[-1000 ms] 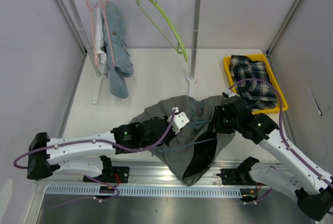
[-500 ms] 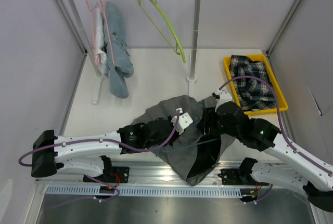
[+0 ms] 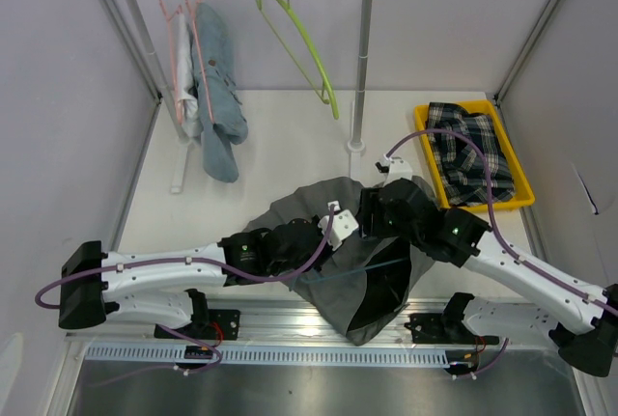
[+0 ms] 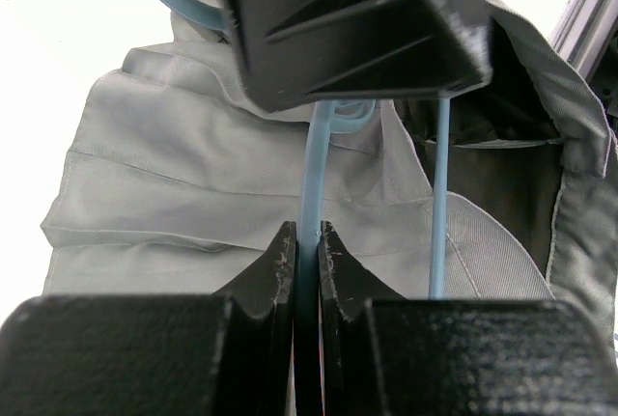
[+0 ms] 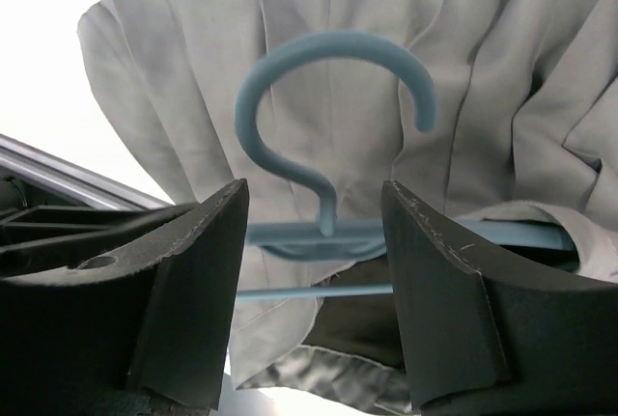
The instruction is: Place the skirt on the hanger
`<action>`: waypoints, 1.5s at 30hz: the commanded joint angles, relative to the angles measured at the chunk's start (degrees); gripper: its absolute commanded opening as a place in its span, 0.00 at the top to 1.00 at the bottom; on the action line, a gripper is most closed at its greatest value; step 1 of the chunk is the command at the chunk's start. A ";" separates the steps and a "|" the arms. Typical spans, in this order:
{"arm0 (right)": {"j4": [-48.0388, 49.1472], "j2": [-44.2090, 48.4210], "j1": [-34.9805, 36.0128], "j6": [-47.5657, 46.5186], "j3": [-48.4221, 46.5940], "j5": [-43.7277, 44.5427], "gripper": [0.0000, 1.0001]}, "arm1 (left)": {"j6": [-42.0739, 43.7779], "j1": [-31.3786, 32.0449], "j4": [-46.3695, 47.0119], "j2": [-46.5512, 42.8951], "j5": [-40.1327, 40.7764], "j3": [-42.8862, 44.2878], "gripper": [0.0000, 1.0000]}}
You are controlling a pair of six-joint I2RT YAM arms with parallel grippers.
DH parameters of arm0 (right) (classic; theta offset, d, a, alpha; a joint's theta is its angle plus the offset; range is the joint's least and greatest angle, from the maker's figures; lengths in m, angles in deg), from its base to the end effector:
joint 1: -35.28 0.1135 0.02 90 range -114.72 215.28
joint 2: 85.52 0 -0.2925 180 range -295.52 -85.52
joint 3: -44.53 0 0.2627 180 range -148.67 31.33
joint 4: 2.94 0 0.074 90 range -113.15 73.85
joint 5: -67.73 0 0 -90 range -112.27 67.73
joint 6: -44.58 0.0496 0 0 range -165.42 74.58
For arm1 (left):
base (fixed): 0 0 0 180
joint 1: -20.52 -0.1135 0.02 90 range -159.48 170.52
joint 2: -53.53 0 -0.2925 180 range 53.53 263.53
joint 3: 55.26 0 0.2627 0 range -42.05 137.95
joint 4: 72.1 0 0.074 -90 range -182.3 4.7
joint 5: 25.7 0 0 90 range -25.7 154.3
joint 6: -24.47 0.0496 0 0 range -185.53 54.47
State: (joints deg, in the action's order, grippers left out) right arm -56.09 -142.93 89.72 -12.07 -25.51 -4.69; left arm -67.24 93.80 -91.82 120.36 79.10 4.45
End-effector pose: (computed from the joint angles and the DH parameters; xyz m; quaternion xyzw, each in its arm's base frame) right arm 0.1349 0.1629 0.3386 -0.1014 0.8941 0.1867 0.3943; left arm 0.0911 -0.2592 0.2948 0.4393 0.7248 -0.2291 0.4788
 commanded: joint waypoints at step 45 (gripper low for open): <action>6.28 -2.09 -0.55 2.34 4.28 4.65 1.00 | -6.10 0.29 -12.80 -12.15 5.24 9.75 0.33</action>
State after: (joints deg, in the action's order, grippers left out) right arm -51.85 -144.31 89.74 -10.46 -20.38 -1.69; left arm -70.98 93.80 -100.92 113.25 83.41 10.74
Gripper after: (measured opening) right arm 0.133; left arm 0.668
